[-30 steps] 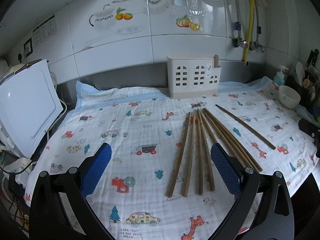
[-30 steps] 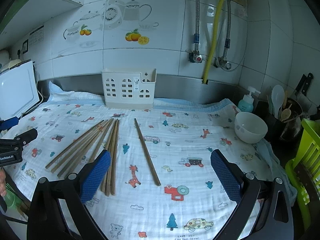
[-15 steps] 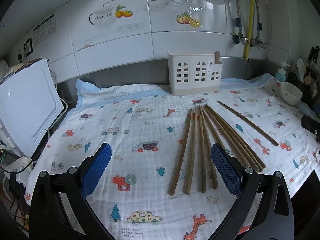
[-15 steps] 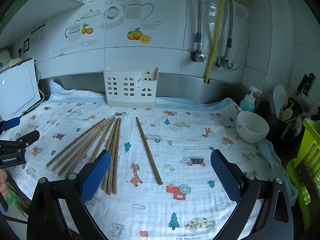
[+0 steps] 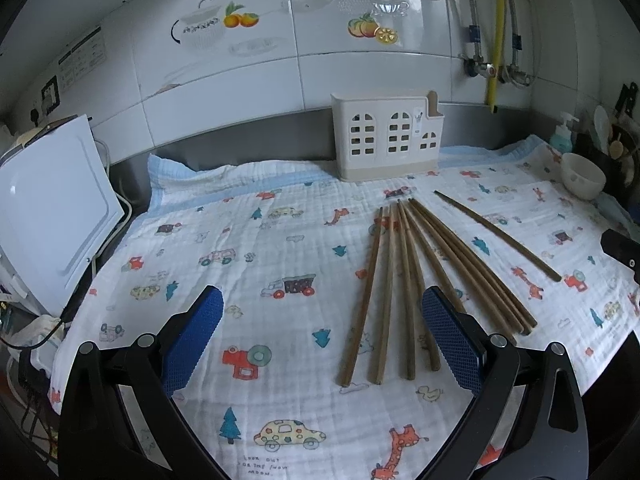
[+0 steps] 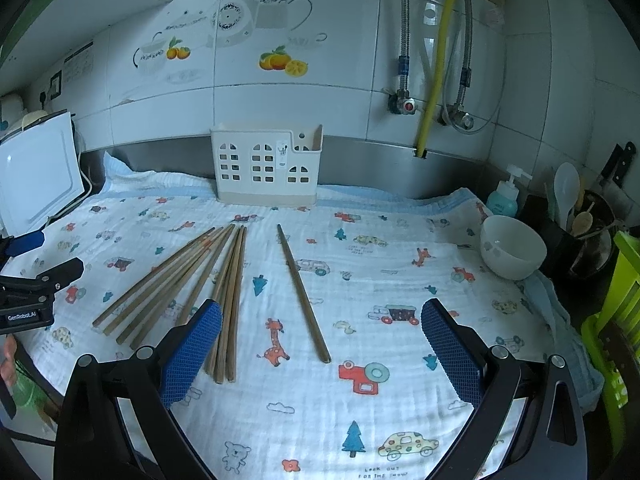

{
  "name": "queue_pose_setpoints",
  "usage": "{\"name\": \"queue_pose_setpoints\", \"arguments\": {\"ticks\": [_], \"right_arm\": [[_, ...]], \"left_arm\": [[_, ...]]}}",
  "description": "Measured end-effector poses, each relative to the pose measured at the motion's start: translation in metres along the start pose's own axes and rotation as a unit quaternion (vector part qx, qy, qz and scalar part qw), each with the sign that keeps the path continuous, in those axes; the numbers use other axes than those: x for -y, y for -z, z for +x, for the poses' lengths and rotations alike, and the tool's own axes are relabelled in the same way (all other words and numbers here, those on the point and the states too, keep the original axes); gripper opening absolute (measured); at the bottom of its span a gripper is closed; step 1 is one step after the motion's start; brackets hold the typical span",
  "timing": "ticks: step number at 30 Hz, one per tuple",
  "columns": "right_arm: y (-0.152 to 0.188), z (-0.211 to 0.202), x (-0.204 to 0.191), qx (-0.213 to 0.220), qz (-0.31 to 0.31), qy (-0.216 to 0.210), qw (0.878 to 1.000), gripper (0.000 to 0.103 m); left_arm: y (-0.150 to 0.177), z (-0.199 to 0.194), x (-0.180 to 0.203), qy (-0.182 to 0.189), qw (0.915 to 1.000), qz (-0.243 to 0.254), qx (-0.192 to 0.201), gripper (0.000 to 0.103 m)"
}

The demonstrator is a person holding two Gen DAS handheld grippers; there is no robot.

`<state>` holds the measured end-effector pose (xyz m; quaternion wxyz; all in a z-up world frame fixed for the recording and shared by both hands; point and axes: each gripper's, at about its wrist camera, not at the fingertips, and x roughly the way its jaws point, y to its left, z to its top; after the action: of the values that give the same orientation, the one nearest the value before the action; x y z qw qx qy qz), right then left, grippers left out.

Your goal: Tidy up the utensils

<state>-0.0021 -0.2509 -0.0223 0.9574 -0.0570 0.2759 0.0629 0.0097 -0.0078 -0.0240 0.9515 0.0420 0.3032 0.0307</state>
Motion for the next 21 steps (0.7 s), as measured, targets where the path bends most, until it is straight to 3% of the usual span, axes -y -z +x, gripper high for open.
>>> {"name": "queue_pose_setpoints", "arguments": {"ticks": [18, 21], "right_arm": [[0.01, 0.023, 0.001, -0.029, 0.0, -0.001, 1.0, 0.096], [0.012, 0.026, 0.002, -0.035, 0.001, -0.005, 0.999, 0.096]], "left_arm": [[0.006, 0.016, -0.008, 0.007, 0.9998, -0.014, -0.014, 0.098], [0.006, 0.018, -0.011, 0.013, 0.9995, -0.02, -0.019, 0.094]]}}
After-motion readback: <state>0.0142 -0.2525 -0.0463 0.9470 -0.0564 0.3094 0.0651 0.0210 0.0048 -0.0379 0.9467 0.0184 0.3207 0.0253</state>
